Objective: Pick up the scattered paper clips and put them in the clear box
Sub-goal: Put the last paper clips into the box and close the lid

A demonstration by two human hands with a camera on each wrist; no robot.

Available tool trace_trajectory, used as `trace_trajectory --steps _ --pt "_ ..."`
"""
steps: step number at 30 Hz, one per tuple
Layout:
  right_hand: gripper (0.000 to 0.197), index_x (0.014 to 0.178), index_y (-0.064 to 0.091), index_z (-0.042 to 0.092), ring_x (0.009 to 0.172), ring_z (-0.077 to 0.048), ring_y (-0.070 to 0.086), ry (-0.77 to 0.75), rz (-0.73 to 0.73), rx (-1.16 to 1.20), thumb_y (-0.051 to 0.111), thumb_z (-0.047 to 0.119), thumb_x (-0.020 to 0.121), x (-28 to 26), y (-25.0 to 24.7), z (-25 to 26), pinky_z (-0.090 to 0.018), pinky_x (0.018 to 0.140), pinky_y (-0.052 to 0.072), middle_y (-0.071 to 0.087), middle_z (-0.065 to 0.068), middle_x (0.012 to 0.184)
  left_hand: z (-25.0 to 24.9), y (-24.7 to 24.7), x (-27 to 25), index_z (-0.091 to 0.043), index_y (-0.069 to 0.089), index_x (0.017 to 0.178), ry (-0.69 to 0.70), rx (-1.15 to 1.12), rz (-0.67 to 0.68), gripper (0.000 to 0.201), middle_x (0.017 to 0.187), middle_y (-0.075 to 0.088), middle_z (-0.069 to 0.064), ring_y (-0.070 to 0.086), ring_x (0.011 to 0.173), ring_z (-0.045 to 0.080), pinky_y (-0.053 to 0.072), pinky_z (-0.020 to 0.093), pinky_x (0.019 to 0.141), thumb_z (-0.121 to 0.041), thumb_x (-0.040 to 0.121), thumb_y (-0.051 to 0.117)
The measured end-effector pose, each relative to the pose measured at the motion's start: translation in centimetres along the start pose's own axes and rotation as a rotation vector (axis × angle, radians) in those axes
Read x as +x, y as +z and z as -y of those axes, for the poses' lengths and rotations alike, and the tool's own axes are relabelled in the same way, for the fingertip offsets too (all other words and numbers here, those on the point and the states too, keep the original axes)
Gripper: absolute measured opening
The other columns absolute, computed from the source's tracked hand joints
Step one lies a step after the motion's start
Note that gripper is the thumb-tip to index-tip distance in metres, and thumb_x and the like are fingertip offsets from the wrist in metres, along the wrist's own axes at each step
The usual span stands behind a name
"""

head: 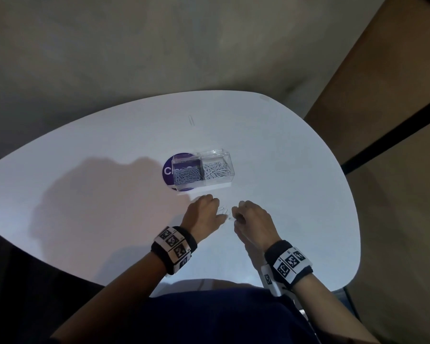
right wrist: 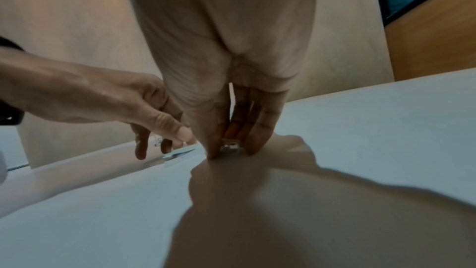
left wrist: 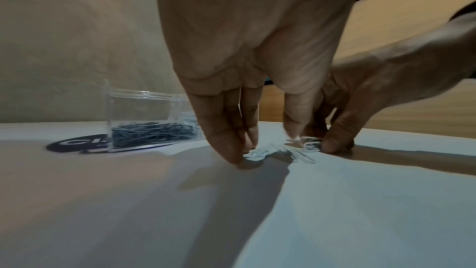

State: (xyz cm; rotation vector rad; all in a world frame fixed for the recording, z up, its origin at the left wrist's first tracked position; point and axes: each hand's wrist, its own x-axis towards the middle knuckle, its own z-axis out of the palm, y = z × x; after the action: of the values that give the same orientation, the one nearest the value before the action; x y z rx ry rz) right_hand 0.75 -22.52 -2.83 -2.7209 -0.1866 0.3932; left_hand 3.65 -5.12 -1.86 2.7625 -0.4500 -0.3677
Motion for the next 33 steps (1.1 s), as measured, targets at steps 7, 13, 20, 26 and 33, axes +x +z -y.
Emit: trace_trajectory --steps 7,13,20,26,33 --pt "0.009 0.086 0.051 0.022 0.088 -0.021 0.057 -0.023 0.044 -0.039 0.055 0.016 0.091 -0.3 -0.5 0.0 -0.032 0.065 0.04 0.062 0.005 0.091 -1.6 0.3 0.2 -0.009 0.058 0.099 -0.015 0.042 0.058 0.02 0.103 0.061 0.009 0.056 0.097 0.027 0.041 0.034 0.075 -0.026 0.09 0.062" --pt "0.014 0.083 0.048 0.021 0.075 -0.02 0.051 0.014 0.038 0.031 0.059 0.012 0.086 -0.5 -0.7 -0.6 -0.03 0.063 0.034 0.058 0.007 0.081 -2.7 -0.4 0.4 -0.004 0.059 0.087 -0.058 0.119 0.142 0.007 0.095 0.065 0.015 0.059 0.087 0.034 0.033 0.034 0.066 -0.009 0.086 0.054" --pt "0.014 0.079 0.049 0.017 0.073 -0.022 0.052 -0.006 0.034 0.013 0.058 0.009 0.084 -0.5 -1.3 -0.5 -0.031 0.061 0.034 0.057 0.003 0.079 -2.2 -0.2 0.6 -0.003 0.057 0.086 -0.018 0.102 0.177 0.005 0.092 0.064 0.016 0.058 0.085 0.035 0.035 0.035 0.065 -0.004 0.082 0.054" --pt "0.013 0.072 0.056 0.018 0.068 -0.021 0.053 0.033 0.027 0.119 0.064 0.011 0.08 0.1 -2.3 -0.5 -0.032 0.063 0.04 0.061 0.003 0.068 -1.6 -0.4 0.2 -0.007 0.053 0.085 0.001 -0.016 0.106 0.006 0.084 0.065 0.013 0.055 0.076 0.034 0.034 0.034 0.062 -0.002 0.081 0.052" --pt "0.009 0.071 0.076 0.015 0.057 -0.004 0.045 0.043 -0.106 0.523 0.085 0.016 0.071 4.3 -7.1 0.5 -0.025 0.061 0.044 0.057 0.0 0.06 0.6 -2.0 0.4 -0.006 0.068 0.083 -0.158 -0.401 0.087 0.013 0.075 0.069 0.008 0.059 0.065 0.024 0.048 0.033 0.063 -0.005 0.071 0.064"
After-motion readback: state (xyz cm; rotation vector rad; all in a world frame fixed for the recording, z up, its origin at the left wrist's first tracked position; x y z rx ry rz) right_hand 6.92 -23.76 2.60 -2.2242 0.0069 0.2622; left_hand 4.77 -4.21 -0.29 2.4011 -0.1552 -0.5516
